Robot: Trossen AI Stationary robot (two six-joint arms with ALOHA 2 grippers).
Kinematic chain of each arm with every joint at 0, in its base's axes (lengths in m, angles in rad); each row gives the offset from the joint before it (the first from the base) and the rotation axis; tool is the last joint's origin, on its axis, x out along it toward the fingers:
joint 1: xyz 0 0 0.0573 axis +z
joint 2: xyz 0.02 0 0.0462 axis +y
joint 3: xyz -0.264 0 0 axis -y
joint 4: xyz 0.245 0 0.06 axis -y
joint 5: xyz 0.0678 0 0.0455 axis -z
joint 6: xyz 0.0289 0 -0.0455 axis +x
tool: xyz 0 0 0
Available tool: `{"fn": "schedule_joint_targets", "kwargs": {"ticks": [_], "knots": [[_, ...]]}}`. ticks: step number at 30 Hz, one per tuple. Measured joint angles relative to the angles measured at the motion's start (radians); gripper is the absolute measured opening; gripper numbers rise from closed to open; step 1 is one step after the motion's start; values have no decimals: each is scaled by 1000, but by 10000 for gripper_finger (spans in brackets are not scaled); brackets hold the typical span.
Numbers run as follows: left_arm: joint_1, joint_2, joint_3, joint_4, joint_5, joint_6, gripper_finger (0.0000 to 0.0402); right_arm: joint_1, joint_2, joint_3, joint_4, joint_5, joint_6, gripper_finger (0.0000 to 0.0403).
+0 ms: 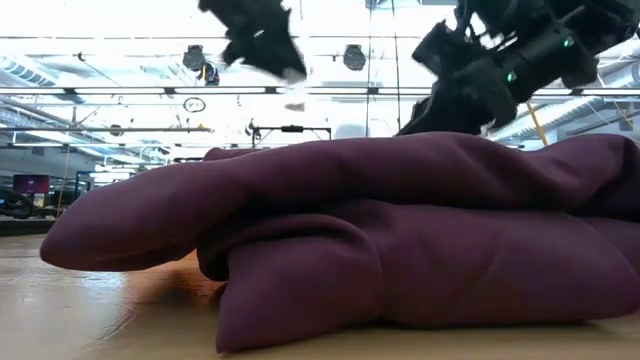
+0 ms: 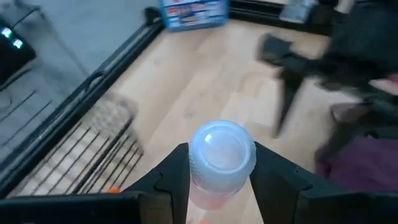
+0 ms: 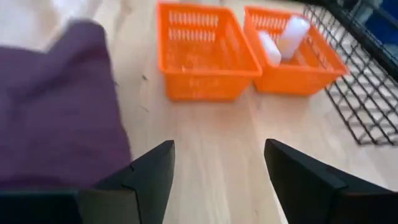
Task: Pick & place medical supplies in basket/bin
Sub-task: Put the white pill bottle into the top orange bin
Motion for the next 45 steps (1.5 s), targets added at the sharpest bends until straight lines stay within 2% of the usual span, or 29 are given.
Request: {"fn": "schedule_joint_targets", "kwargs": {"ticks": [4,8,13,23,29,45], "knots": [[47,-126,-242,159,-36,-86,140,-1,-62,2,-2,4,-9,237],[123,-168,-443,386,3,-127,140,-1,-101,1,-10,6,-19,230],[203,-146,-571,548,58,-179,140,5,-116,1,-16,6,-20,226],[275,-82,-606,555,96,-219,140,6,-116,1,-18,7,-20,226],[270,-16,-604,607,87,-223,140,6,-116,1,-11,6,-12,224],[252,1,-607,569,92,-231,140,6,-116,1,-8,6,6,222]]}}
